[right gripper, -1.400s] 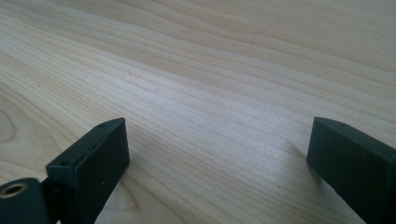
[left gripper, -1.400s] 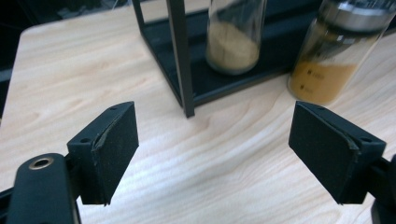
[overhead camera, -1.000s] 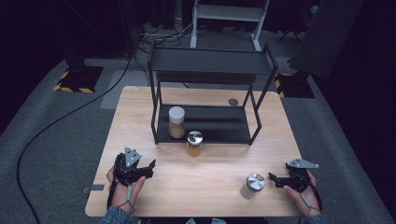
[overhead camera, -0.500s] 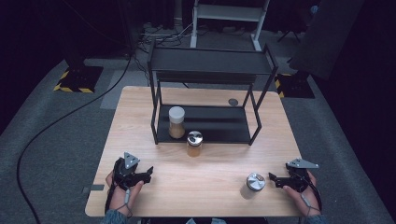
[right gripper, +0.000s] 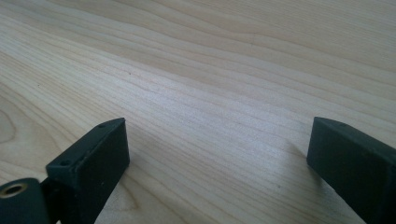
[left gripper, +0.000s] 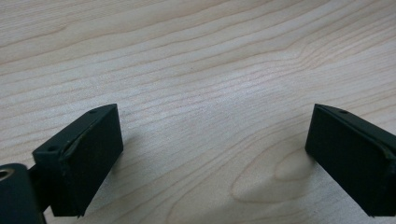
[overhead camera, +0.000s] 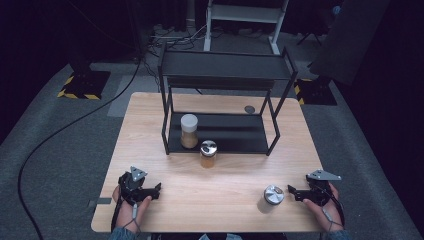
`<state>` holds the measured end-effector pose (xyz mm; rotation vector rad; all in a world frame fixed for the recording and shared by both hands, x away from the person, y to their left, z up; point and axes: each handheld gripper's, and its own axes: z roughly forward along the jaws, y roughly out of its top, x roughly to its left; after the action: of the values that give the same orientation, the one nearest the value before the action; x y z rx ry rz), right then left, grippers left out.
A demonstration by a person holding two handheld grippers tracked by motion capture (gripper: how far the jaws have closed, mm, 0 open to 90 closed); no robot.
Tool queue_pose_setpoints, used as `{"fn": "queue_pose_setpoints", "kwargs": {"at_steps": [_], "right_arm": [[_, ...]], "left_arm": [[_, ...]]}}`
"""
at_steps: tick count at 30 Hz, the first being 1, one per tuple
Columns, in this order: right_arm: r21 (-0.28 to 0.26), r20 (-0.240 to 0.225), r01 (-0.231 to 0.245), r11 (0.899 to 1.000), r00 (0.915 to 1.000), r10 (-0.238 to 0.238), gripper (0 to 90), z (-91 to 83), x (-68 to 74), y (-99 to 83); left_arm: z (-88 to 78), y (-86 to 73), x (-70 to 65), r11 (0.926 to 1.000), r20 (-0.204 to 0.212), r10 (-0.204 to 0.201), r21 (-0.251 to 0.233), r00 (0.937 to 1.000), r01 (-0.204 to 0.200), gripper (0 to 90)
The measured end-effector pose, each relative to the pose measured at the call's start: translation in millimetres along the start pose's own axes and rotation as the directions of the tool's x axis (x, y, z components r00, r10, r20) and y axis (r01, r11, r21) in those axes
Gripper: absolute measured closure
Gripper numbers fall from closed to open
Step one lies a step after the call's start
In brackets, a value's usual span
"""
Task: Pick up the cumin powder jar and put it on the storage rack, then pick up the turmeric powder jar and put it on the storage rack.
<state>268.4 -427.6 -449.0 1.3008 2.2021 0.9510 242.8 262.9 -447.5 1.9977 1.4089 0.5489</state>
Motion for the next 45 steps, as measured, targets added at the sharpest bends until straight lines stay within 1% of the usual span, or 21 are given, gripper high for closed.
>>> {"fn": "queue_pose_setpoints", "kwargs": {"at_steps": [11, 22, 27, 29, 37, 41, 45], "right_arm": [[0.0, 0.001, -0.001, 1.0, 1.0, 0.001, 5.6, 0.0, 0.2, 0.1], [0.001, 0.0, 0.002, 1.0, 1.0, -0.002, 5.8, 2.1, 1.0, 2.5], [0.002, 0.0, -0.006, 1.0, 1.0, 0.006, 7.1, 2.2, 2.1, 3.8], [0.006, -0.008, -0.01, 1.0, 0.9999, 0.01, 7.5, 1.4, 1.2, 5.9], [-0.011, -0.009, -0.011, 1.0, 0.9999, 0.011, 7.7, -8.3, 2.5, 15.2], [-0.028, -0.005, 0.0, 1.0, 1.0, -0.001, 8.2, -15.7, 3.9, 23.9], [-0.04, -0.007, -0.001, 0.999, 1.0, 0.0, 8.1, -23.5, 4.5, 35.6]], "left_arm": [[-0.4, -0.7, -1.4, 1.0, -0.005, -0.007, -0.001, 1.0, 0.007, 2.8], [-1.1, -1.4, -2.3, 1.0, -0.007, -0.006, -0.001, 1.0, 0.006, 2.8], [-1.6, -1.7, -4.6, 0.9999, -0.015, -0.015, 0.0, 0.9998, 0.015, 2.8], [-1.6, -1.7, -4.5, 0.9999, -0.015, -0.015, 0.0, 0.9998, 0.015, 2.8], [-1.6, -1.7, -4.5, 0.9999, -0.015, -0.015, 0.0, 0.9998, 0.015, 2.8], [-1.6, -1.8, -4.5, 0.9999, -0.015, -0.015, 0.0, 0.9998, 0.015, 2.8], [-1.6, -1.8, -4.5, 0.9999, -0.015, -0.015, 0.0, 0.9998, 0.015, 2.8]]}}
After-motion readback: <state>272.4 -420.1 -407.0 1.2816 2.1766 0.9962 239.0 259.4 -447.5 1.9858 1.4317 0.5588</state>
